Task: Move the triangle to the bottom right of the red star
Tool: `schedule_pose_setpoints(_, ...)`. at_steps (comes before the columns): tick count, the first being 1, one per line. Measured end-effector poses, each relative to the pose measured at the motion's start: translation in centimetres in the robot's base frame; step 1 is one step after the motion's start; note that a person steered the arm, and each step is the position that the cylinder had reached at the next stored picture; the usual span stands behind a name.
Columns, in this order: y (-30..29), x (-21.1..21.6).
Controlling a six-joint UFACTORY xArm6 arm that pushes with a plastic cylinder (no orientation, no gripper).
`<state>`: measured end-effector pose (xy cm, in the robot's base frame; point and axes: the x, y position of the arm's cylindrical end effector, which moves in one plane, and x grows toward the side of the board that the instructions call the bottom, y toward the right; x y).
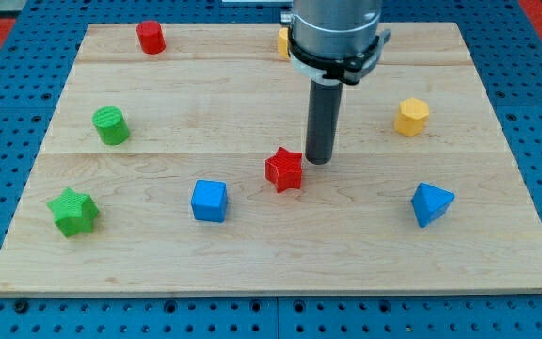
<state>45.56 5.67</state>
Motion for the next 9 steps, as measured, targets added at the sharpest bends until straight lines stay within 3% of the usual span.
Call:
schedule_pose_setpoints(1,-4.5,1.2)
schedule_pose_setpoints(2,-4.1,1.5)
schedule_pose_setpoints(5,15.3,1.5)
schedule_pose_setpoints(6,15.2,4.5)
schedule_pose_setpoints(7,11.1,7.2)
schedule_pose_setpoints(8,4.7,7.3)
schedule_pose_setpoints(9,7.9,8.3)
